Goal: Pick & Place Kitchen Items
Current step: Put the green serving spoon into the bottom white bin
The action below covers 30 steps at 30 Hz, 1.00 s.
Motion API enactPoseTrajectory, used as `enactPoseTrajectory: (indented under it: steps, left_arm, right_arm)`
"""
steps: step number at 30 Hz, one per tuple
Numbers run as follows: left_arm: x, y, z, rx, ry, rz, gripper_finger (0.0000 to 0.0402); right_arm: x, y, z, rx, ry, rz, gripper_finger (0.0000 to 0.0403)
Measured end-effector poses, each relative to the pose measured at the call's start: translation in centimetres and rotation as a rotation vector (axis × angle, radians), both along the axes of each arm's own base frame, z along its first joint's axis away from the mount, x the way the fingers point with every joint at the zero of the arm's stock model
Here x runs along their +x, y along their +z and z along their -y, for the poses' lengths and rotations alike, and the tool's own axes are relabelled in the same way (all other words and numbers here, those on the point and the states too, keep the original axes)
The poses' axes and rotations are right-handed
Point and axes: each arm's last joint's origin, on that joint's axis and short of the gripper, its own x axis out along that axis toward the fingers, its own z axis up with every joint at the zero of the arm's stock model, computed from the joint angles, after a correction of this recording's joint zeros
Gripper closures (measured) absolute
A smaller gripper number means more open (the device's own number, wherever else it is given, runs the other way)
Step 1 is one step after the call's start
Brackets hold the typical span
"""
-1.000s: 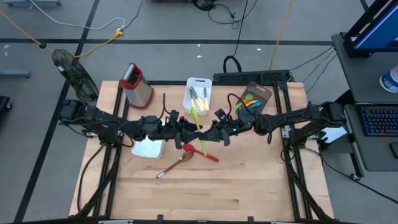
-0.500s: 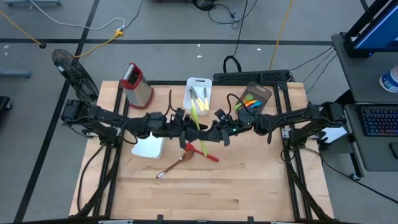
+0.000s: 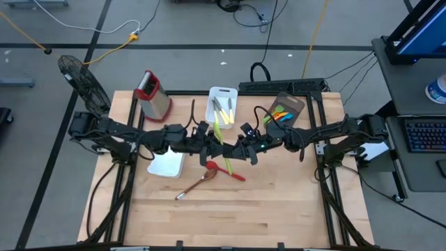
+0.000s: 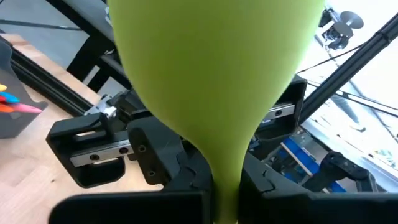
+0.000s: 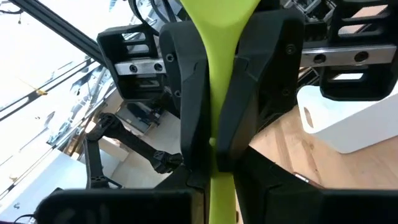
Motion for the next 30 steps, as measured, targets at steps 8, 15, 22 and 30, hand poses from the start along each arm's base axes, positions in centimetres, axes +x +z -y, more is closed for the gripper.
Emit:
enactPoseTrajectory:
  steps: [8,15,22,30]
  left_arm:
    - [0.0,-0.5,0.0,-0.067,-0.004,-0.065,0.0386]
    - [-0.4,-1.6,-0.1,-0.122,0.042,-0.216,0.0386]
    - [-2.6,-1.1,-0.4,-0.169,0.11,-0.377,0.0386]
    - [-6.7,-0.3,-0.1,-0.278,0.195,-0.58,0.0386]
  right_arm:
    - [-0.1,-0.3,-0.1,0.008,0.074,-0.034,0.031]
    - [-0.3,-1.3,-0.5,0.014,0.209,-0.144,0.0256]
    - [-0.5,-2.0,-0.6,0.022,0.261,-0.221,0.0253]
    - [-0.5,-2.1,-0.6,-0.001,0.261,-0.221,0.0261]
